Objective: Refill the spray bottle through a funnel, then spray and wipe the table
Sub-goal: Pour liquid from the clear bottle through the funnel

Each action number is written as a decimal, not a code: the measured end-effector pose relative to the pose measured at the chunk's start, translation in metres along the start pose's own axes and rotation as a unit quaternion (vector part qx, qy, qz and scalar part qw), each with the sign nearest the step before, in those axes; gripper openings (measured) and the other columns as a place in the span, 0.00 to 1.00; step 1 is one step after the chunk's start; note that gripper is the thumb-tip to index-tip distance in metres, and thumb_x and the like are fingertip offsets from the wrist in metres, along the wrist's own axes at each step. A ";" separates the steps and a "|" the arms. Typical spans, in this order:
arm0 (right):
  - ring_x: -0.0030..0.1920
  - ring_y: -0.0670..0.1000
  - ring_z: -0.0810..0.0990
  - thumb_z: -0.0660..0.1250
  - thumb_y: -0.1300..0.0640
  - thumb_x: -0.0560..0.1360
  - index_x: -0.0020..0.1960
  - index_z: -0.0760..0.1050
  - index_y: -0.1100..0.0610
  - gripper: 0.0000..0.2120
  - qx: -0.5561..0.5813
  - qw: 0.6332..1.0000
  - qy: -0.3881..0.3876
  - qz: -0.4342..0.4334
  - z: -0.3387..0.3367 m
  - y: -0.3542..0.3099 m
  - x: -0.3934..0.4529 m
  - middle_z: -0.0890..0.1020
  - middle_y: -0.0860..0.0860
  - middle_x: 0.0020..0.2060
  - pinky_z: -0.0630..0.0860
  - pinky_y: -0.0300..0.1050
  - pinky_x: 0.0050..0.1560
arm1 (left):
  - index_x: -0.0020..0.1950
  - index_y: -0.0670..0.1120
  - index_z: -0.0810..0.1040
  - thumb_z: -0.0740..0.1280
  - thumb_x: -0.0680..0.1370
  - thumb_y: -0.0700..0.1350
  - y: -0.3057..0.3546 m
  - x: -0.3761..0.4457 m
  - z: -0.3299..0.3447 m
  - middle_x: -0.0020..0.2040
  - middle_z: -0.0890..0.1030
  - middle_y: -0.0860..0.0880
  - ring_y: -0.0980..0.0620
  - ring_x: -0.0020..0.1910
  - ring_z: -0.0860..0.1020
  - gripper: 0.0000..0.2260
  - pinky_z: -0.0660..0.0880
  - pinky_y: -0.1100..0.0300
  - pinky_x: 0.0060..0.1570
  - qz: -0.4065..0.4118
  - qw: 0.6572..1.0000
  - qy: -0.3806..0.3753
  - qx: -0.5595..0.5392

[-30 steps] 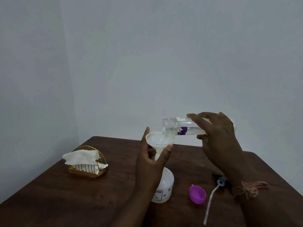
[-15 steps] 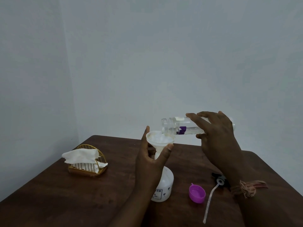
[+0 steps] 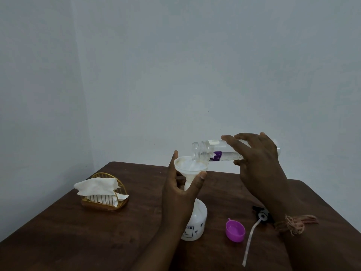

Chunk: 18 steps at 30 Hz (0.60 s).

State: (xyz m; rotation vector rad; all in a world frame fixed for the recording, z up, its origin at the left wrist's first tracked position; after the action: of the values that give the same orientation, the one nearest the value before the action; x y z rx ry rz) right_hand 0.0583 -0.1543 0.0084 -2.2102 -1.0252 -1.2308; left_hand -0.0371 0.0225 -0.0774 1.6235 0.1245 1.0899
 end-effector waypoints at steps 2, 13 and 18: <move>0.66 0.56 0.74 0.75 0.74 0.65 0.72 0.74 0.47 0.41 -0.002 1.000 0.000 -0.001 0.000 0.000 0.000 0.80 0.54 0.62 0.58 0.60 0.76 | 0.78 0.65 0.61 0.71 0.67 0.70 0.000 0.000 0.000 0.68 0.74 0.67 0.68 0.62 0.76 0.42 0.77 0.69 0.58 0.001 1.000 0.000 -0.001; 0.65 0.58 0.76 0.76 0.75 0.64 0.72 0.75 0.49 0.40 -0.005 1.000 0.011 -0.006 0.000 0.000 0.001 0.81 0.55 0.62 0.59 0.61 0.76 | 0.78 0.65 0.61 0.71 0.67 0.70 0.001 0.000 0.000 0.70 0.76 0.61 0.61 0.63 0.78 0.41 0.78 0.64 0.58 0.003 1.000 -0.001 0.003; 0.64 0.58 0.75 0.75 0.76 0.64 0.71 0.76 0.49 0.40 -0.009 1.000 0.022 -0.011 -0.001 0.000 0.001 0.81 0.55 0.61 0.59 0.60 0.76 | 0.78 0.64 0.62 0.72 0.67 0.69 0.000 0.000 -0.001 0.71 0.73 0.64 0.65 0.65 0.75 0.41 0.75 0.71 0.57 0.002 1.000 0.002 -0.001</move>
State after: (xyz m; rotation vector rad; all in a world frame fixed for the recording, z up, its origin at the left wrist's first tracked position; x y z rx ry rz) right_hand 0.0576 -0.1545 0.0102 -2.1798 -1.0285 -1.2970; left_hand -0.0374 0.0232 -0.0768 1.6202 0.1220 1.0955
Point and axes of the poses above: each hand's wrist, its own x-axis towards the middle knuckle, its own z-axis out of the palm, y = z × x, the point moved 3 cm from there along x, towards the middle knuckle
